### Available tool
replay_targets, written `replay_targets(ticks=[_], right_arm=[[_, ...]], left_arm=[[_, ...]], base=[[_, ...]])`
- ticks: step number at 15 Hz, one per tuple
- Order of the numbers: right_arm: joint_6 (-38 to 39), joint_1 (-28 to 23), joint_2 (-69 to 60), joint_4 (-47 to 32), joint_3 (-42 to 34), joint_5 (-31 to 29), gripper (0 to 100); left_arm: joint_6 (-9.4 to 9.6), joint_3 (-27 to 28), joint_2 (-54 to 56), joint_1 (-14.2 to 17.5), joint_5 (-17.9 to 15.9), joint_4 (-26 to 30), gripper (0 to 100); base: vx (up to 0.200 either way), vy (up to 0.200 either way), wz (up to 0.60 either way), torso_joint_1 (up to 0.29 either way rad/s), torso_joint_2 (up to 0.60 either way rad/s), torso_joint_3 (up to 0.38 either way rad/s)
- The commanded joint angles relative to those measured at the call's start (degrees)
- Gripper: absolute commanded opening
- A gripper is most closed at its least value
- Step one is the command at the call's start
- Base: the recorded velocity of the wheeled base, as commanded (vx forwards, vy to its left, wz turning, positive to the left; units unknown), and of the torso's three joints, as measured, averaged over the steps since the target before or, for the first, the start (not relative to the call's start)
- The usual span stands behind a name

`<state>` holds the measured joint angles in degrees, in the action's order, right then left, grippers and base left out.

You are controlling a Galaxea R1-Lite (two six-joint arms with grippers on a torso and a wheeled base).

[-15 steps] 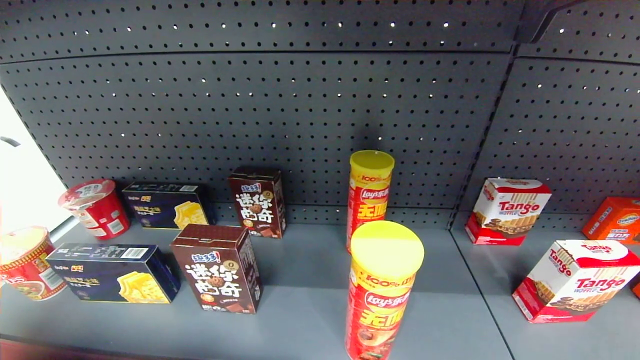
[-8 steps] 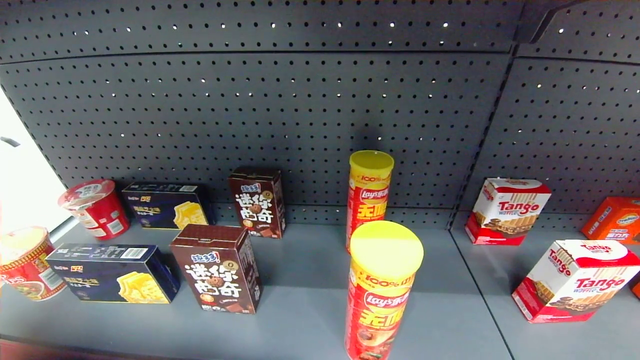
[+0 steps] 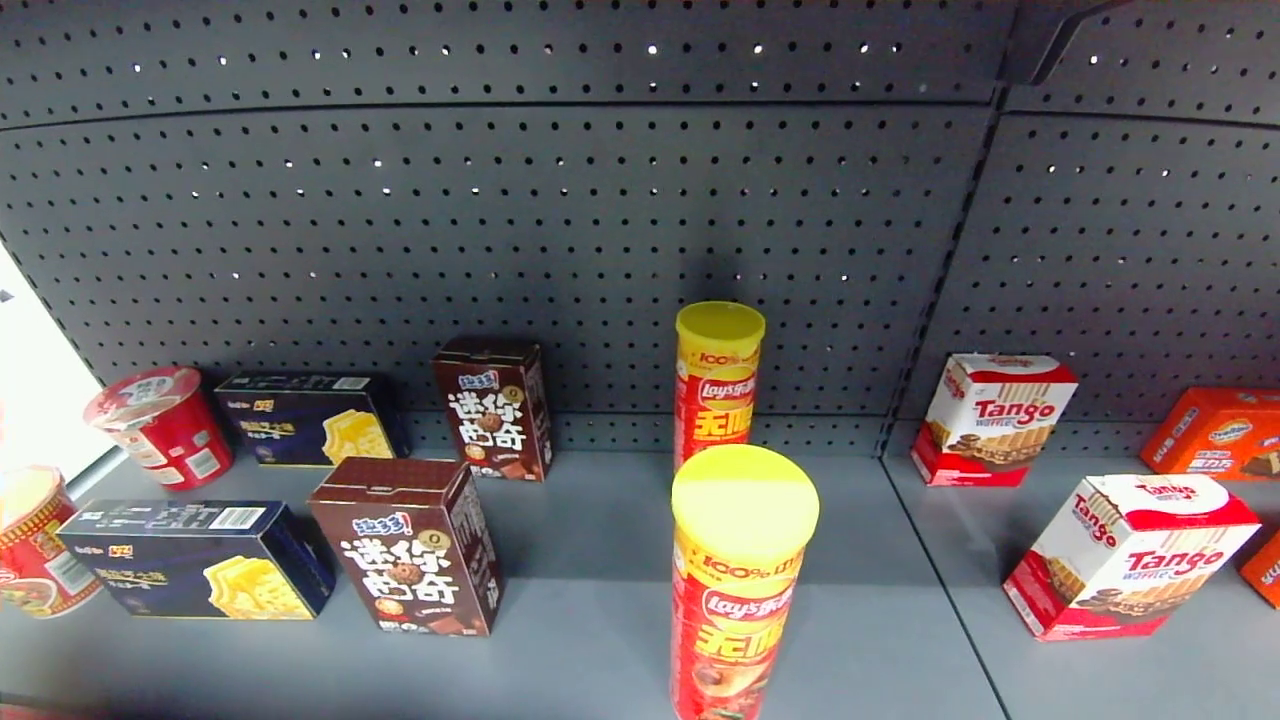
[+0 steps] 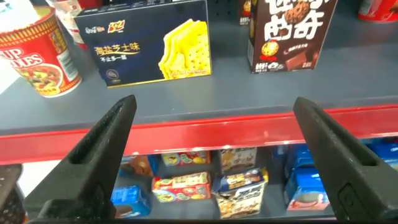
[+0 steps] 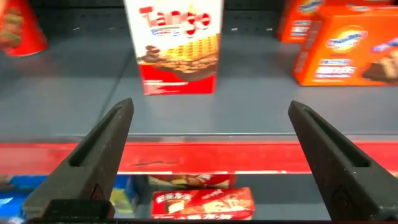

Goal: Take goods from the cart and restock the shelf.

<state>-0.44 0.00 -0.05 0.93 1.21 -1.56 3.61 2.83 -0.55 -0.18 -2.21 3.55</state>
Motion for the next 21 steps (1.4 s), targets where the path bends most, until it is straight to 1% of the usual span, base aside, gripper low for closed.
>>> replay_targets(ticks=[1,4,5,6,7,8,9,10,11,12,13,14,15,16,17,18,19,20,21], right_arm=[[0.00,0.00,0.05,0.04,0.02,0.15,100],[0.00,0.00,0.05,0.04,0.02,0.15,100],[0.18,0.00,0.05,0.22,0.02,0.15,100],[1.05,0.00,0.05,0.04,0.02,-0.29,100],[1.67,0.00,0.05,0.22,0.02,-0.29,100],[1.76,0.00,0.05,0.04,0.02,-0.29,100],[1.49,0.00,0.05,-0.22,0.11,0.33,100],[1.32,0.00,0.05,-0.31,0.11,1.38,100],[1.32,0.00,0.05,-0.31,0.11,1.56,100],[1.32,0.00,0.05,-0.40,0.20,1.65,100],[1.32,0.00,0.05,-0.40,0.20,1.65,100],[1.32,0.00,0.05,-0.40,0.20,1.65,100],[1.32,0.00,0.05,-0.40,0.20,1.56,100],[1.32,0.00,0.05,-0.40,0.20,1.47,100],[1.32,0.00,0.05,-0.40,0.20,1.30,100],[1.32,0.00,0.05,-0.40,0.20,1.21,100],[1.32,0.00,0.05,-0.40,0.20,1.12,100],[1.32,0.00,0.05,-0.40,0.20,1.12,100],[1.32,0.00,0.05,-0.49,0.20,1.12,100]], left_arm=[[-0.36,-0.02,-0.15,0.01,0.19,-0.03,100],[-0.27,-0.19,-0.15,-0.08,0.10,-0.65,100],[0.08,-1.07,-0.15,0.01,0.01,-0.73,100],[-0.18,-2.48,-0.15,0.01,-0.08,-2.58,100],[0.00,-2.83,-0.15,0.01,-0.43,-3.55,100],[0.61,-0.10,-0.68,0.01,-1.05,-4.51,100],[2.46,10.00,-6.75,-1.93,-3.15,-3.37,100],[2.81,21.34,-18.35,-4.30,-5.53,-1.61,100],[2.81,28.55,-24.32,-6.15,-6.93,-1.26,100],[2.98,33.65,-29.86,-8.52,-8.78,-0.56,100],[4.21,37.69,-39.79,-13.44,-11.06,-0.12,100],[7.38,39.36,-45.68,-17.31,-11.42,0.23,100],[8.70,39.36,-47.53,-18.98,-11.42,0.32,100],[11.51,38.92,-51.48,-23.72,-11.33,0.41,100],[12.21,38.48,-55.26,-28.38,-10.98,0.41,100],[12.30,38.39,-58.69,-31.02,-10.80,0.41,100],[13.79,38.57,-62.91,-33.83,-9.83,-0.12,100],[14.15,39.45,-65.37,-35.76,-7.90,-0.03,100],[14.15,40.24,-66.86,-36.82,-6.67,-0.03,100]], base=[[0.000,0.000,0.00,0.000,0.00,0.000],[0.000,0.000,0.00,0.000,0.00,0.000],[0.000,0.000,0.00,0.000,0.00,0.000],[0.000,0.000,0.00,0.000,0.00,0.000],[0.000,0.000,0.00,0.000,0.00,0.000],[0.000,0.000,0.00,0.000,0.00,0.000],[0.000,0.000,0.00,0.000,0.00,0.000],[0.000,0.000,0.00,0.000,0.00,0.000],[0.000,0.000,0.00,0.000,0.00,0.000],[0.000,0.000,0.00,0.000,0.00,0.000],[0.000,0.000,0.00,0.000,0.00,0.000],[0.000,0.000,0.00,0.000,0.00,0.000],[0.000,0.000,0.00,0.000,0.00,0.000],[0.000,0.000,0.00,0.000,0.00,0.000],[0.000,0.000,0.00,0.000,0.00,0.000],[0.000,0.000,0.00,0.000,0.00,0.000],[0.000,0.000,0.00,0.000,0.00,0.000],[0.000,0.000,0.00,0.000,0.00,0.000],[0.000,0.000,0.00,0.000,0.00,0.000]])
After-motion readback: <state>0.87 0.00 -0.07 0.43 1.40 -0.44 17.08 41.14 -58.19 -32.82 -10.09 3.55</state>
